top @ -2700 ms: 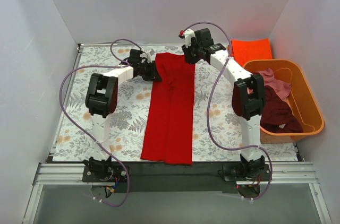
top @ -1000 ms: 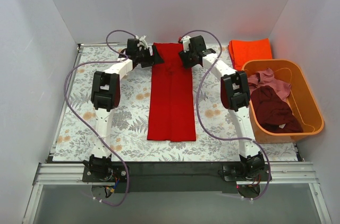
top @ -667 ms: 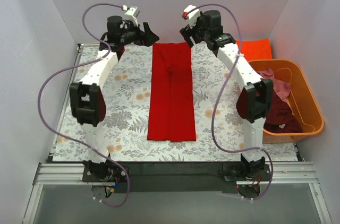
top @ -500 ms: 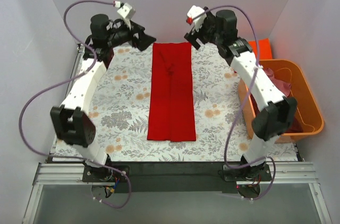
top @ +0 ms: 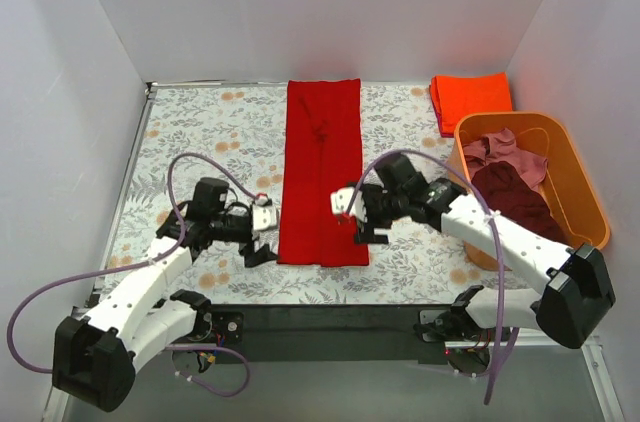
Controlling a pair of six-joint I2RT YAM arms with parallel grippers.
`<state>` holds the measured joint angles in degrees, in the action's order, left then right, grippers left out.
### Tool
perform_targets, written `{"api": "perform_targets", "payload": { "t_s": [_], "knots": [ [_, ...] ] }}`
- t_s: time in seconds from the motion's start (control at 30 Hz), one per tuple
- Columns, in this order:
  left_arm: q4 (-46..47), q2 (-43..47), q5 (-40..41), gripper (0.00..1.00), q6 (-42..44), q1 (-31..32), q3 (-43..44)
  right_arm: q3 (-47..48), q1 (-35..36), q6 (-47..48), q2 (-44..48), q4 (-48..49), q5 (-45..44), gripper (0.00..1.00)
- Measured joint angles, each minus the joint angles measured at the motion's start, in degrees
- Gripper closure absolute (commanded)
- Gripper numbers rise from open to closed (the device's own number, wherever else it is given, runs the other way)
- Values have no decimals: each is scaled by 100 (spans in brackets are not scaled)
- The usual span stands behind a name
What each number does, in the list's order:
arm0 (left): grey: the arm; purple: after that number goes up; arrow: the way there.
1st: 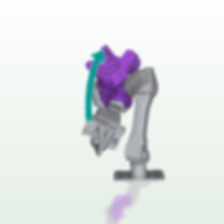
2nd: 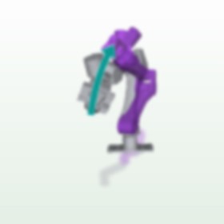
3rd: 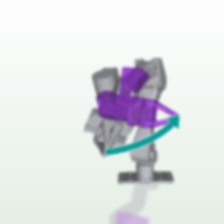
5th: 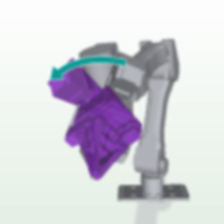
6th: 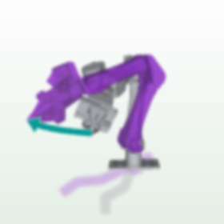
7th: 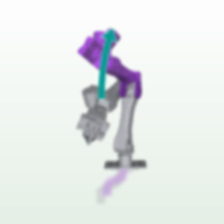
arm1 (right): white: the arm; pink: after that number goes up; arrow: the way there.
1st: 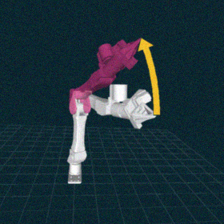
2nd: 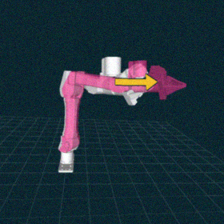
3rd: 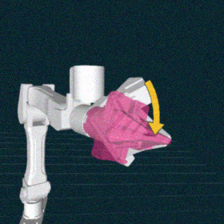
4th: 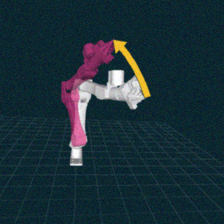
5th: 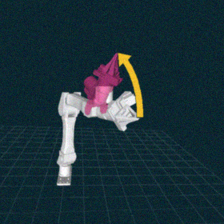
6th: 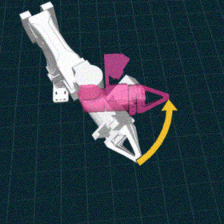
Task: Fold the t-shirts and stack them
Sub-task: Fold the tshirt
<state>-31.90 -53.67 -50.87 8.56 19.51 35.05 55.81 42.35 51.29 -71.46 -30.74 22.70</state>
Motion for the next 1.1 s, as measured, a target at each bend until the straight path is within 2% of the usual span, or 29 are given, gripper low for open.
{"api": "perform_targets", "payload": {
  "t_s": [0.07, 0.23, 0.43, 0.57, 0.7, 0.9, 1.03, 1.1],
  "knots": [
    [-17, 129, 55, 22, 332, 321, -367, -442, 280, 15, 52, -39, 48, 14],
    [323, -13, 282, 33, 726, 798, -1003, -1115, 636, 20, -72, 275, 125, 26],
    [1141, -748, 638, 39, 704, 1246, -1099, -1401, 748, -28, -367, 876, 153, 40],
    [1578, -1174, 804, 43, 662, 1300, -1099, -1556, 761, -37, -533, 1161, 155, 43],
    [1864, -1399, 929, 50, 673, 1307, -1099, -1784, 800, -31, -551, 1335, 168, 46],
    [1991, -1593, 1071, 56, 776, 1322, -1102, -1862, 831, -63, -852, 1502, 146, 48],
    [1943, -1722, 1102, 59, 966, 1322, -1086, -1878, 831, -168, -896, 1681, 125, 57],
    [1921, -1770, 1084, 65, 1067, 1322, -1071, -1902, 833, -201, -901, 1753, 127, 62]
  ]
}}
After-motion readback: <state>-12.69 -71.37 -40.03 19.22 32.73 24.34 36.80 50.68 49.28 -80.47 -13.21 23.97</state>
